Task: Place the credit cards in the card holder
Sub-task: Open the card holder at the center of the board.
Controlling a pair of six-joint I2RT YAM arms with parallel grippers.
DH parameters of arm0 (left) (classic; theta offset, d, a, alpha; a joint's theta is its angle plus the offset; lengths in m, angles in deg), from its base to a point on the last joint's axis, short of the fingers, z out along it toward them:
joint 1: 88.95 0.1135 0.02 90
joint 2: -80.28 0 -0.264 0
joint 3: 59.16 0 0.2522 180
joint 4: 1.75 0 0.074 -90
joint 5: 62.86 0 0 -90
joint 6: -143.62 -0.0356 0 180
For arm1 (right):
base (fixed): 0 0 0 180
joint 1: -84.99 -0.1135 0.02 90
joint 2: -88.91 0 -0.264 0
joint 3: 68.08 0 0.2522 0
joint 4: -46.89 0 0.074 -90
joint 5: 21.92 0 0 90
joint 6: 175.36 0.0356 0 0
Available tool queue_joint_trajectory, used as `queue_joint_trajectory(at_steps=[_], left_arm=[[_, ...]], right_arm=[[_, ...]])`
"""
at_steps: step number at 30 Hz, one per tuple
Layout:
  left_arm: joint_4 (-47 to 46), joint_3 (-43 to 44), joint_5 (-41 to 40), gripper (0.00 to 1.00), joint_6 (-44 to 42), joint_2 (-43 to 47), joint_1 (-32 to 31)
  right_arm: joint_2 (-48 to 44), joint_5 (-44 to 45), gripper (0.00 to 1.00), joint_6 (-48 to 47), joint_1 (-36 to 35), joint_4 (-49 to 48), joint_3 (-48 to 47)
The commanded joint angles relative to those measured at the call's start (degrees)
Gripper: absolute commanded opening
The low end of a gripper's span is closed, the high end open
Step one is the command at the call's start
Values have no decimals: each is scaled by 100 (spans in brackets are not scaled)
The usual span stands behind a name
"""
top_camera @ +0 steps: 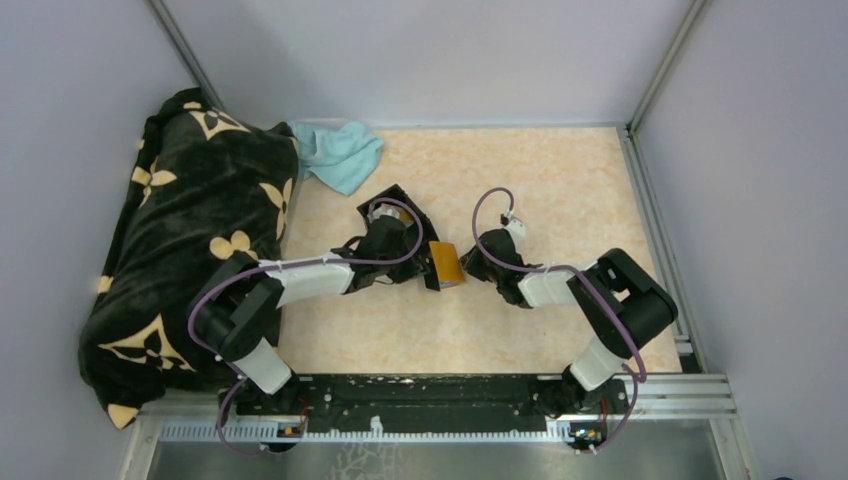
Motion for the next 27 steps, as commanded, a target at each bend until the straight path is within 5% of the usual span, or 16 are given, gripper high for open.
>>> queue_joint_trajectory(at_steps=[1, 27], left_arm=[[-345, -255, 36, 0, 277, -152, -69], [-1926, -1063, 157, 0, 1438, -88, -69]], right_arm=[[556, -228, 17, -222, -143, 1821, 451], [575, -183, 17, -374, -142, 1954, 370]])
